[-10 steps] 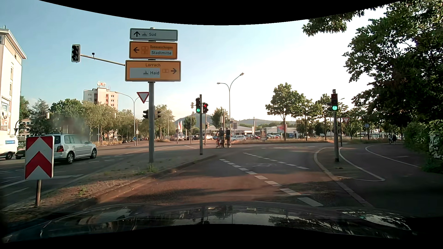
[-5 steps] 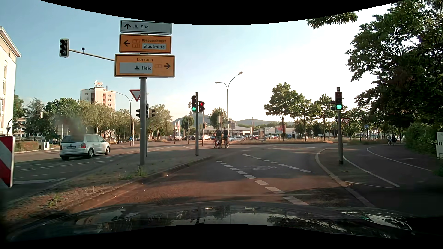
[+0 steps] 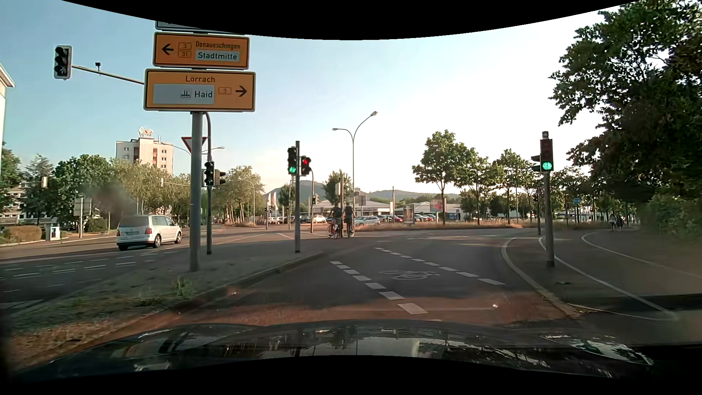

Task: Follow the waypoints while adhering to traffic rules and regulations

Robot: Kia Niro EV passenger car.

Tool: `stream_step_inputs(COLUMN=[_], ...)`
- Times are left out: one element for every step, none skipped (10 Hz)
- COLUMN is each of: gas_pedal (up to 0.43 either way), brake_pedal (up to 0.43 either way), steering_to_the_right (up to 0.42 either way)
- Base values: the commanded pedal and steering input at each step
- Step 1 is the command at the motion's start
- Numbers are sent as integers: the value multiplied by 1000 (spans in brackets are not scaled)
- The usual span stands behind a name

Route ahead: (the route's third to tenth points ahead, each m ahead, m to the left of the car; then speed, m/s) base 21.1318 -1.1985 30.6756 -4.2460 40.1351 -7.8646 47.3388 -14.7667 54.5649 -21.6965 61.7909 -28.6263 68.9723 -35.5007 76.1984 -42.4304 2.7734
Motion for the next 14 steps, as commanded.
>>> stream_step_inputs(gas_pedal=[358,358,358,358,358,358,358,358,358,358,358,358,358,358], brake_pedal=[0,0,0,0,0,0,0,0,0,0,0,0,0,0], steering_to_the_right=[117,116,113,108,108,108,108,108,108,104,98,96,96,94])
